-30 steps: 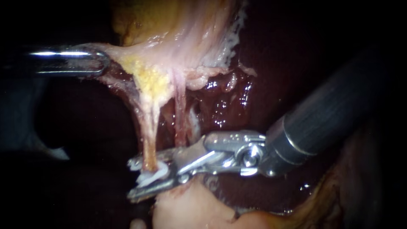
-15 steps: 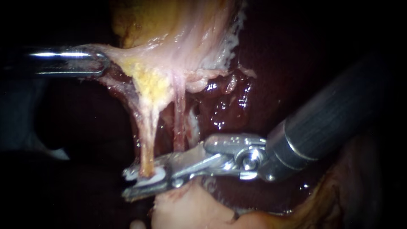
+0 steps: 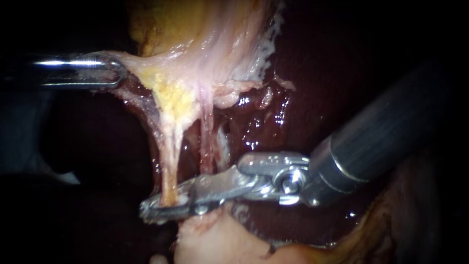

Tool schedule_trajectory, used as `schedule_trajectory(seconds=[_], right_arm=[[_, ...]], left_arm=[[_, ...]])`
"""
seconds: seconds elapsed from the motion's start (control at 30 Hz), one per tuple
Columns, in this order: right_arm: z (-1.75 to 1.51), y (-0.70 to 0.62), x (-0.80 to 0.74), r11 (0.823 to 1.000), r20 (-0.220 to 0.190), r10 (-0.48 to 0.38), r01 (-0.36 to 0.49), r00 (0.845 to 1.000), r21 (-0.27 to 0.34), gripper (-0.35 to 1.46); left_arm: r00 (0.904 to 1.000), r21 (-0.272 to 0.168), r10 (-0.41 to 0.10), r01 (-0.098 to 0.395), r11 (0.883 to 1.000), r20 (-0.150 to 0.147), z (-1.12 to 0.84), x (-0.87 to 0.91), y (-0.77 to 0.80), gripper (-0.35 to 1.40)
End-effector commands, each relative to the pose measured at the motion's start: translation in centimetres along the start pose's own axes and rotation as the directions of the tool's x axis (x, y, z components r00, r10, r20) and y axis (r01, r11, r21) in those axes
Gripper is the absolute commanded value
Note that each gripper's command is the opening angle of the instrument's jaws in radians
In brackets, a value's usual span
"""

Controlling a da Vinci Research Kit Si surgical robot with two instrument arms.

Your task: Clipping second clip left tube

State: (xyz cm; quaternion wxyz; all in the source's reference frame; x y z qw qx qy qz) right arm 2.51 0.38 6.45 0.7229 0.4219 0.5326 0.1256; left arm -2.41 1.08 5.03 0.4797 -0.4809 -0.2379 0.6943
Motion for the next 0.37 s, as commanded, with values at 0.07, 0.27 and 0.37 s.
schedule_trajectory(seconds=[0.07,0.27,0.37], right_arm=[[0.00,0.00,0.00,1.000,0.000,-0.001,0.001,1.000,-0.001,-0.35],[0.00,0.02,-0.01,1.000,0.000,-0.001,0.001,1.000,-0.001,-0.35],[-0.01,0.02,-0.01,1.000,0.000,-0.001,0.001,1.000,-0.001,-0.35]], left_arm=[[1.0000,0.000,0.000,0.000,1.000,0.000,0.00,0.00,0.00,-0.35],[1.0000,0.000,0.000,0.000,1.000,0.000,0.01,0.00,-0.01,-0.35],[1.0000,0.000,0.000,0.000,1.000,0.000,0.01,0.00,-0.01,-0.35]])
